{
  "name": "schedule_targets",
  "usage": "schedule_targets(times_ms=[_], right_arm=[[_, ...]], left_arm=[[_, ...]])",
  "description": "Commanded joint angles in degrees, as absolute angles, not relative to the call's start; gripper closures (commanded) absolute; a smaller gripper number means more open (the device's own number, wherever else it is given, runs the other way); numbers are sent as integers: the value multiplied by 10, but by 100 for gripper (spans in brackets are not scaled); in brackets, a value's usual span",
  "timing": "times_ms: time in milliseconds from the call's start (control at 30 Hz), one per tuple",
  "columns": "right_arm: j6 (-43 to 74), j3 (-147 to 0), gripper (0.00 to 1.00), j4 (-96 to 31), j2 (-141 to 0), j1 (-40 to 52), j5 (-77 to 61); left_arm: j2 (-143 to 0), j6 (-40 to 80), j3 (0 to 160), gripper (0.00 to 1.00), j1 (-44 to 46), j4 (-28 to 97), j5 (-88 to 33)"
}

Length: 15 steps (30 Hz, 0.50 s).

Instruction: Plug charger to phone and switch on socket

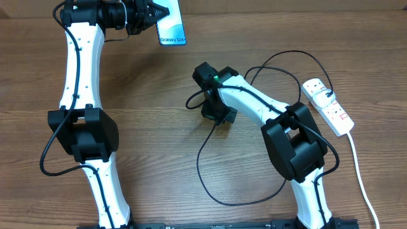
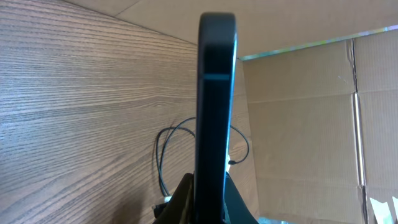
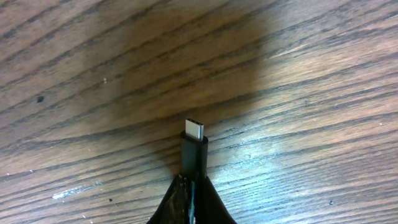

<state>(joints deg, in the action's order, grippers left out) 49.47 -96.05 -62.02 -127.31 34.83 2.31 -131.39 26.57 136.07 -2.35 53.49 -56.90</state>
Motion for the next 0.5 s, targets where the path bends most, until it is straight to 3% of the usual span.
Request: schedule_targets(times_ms=[0, 233, 467], right_arm=[[494, -961, 96, -623, -1302, 343, 18], [370, -1000, 96, -623, -1284, 322, -58], [233, -1028, 96, -620, -1173, 312, -96]], left_arm=[[-1311, 252, 1366, 96, -19, 533, -581], [-1311, 166, 1366, 96, -19, 508, -718], [-1311, 155, 1366, 96, -19, 436, -821]])
